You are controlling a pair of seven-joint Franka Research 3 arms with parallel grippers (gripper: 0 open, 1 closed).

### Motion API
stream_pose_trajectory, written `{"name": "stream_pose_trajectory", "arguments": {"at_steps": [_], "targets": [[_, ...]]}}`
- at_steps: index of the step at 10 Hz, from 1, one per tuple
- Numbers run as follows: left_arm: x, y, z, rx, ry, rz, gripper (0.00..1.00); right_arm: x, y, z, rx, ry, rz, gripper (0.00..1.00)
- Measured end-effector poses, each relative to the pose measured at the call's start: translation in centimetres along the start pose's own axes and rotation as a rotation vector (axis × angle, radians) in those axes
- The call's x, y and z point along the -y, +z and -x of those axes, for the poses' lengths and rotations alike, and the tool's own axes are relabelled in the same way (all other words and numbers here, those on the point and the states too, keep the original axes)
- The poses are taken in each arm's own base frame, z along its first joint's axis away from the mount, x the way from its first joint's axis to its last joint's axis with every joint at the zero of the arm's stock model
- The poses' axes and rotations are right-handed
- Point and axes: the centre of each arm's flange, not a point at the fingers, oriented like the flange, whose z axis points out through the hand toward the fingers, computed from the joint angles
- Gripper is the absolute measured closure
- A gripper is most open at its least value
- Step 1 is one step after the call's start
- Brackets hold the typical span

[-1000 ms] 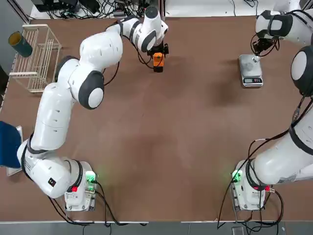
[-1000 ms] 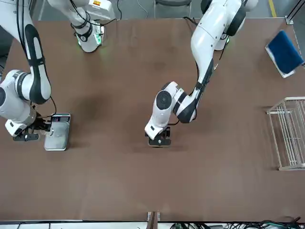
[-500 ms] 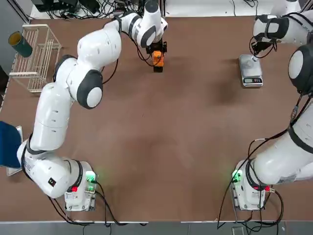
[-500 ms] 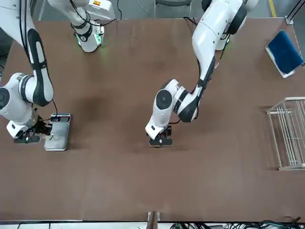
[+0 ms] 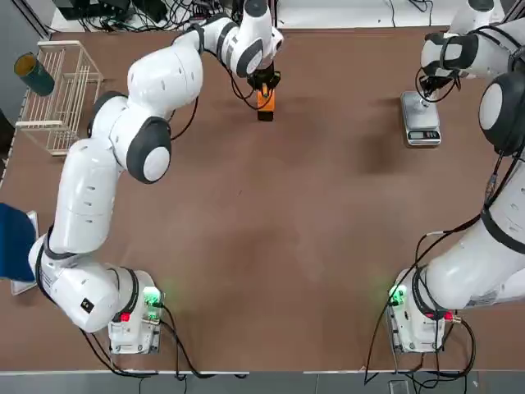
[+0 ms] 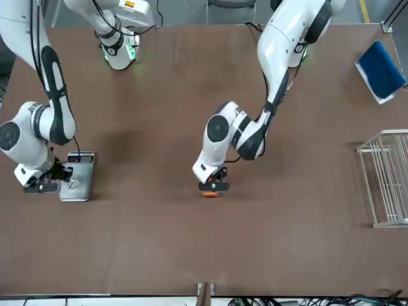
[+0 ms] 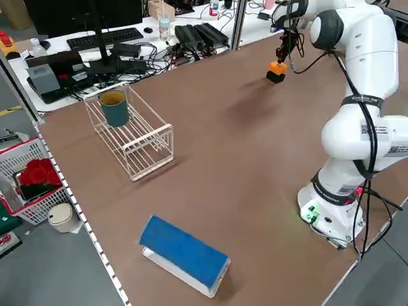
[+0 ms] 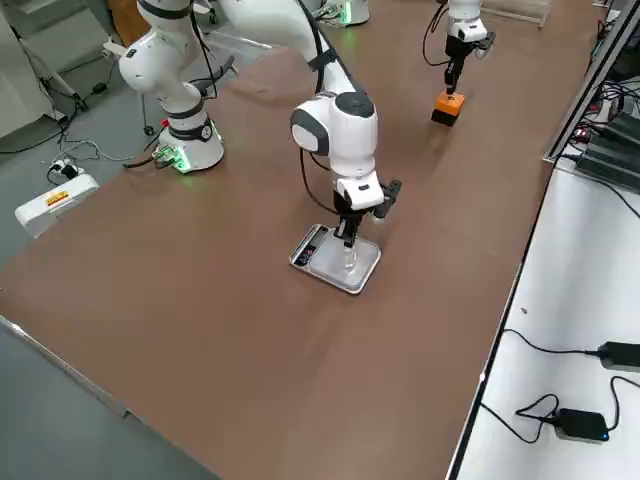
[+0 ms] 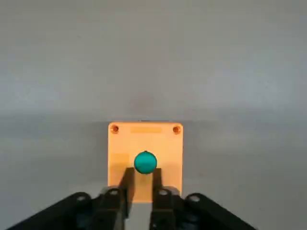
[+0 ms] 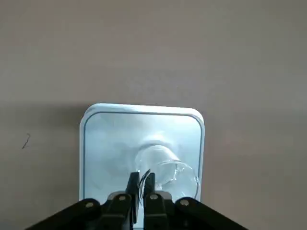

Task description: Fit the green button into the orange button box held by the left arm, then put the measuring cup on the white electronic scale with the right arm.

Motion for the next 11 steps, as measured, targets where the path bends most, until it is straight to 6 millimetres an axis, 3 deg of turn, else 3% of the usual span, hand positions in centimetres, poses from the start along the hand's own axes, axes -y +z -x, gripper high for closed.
{"name": "stream_pose_trajectory", "arguments": {"at_steps": [1, 6, 8, 9, 11], "targets": [[-0.1, 0.0, 0.1, 0.000, 0.001, 0.000, 0.99, 0.1, 0.1, 0.0, 0.000, -0.001, 0.001, 0.91], [0.0, 0.1, -0.2, -0.015, -0.002, 0.010, 0.99, 0.6, 0.8, 0.0, 0.008, -0.010, 0.001, 0.89], [0.1, 0.6, -0.4, -0.030, -0.004, 0.022, 0.99, 0.7, 0.8, 0.0, 0.008, -0.011, 0.001, 0.80], [0.1, 1.0, -0.5, -0.034, -0.004, 0.027, 0.99, 0.7, 0.8, 0.0, 0.008, -0.011, 0.000, 0.66], [0.1, 1.4, -0.4, -0.034, -0.004, 0.027, 0.99, 0.7, 0.8, -0.1, 0.008, -0.012, 0.000, 0.59]]}}
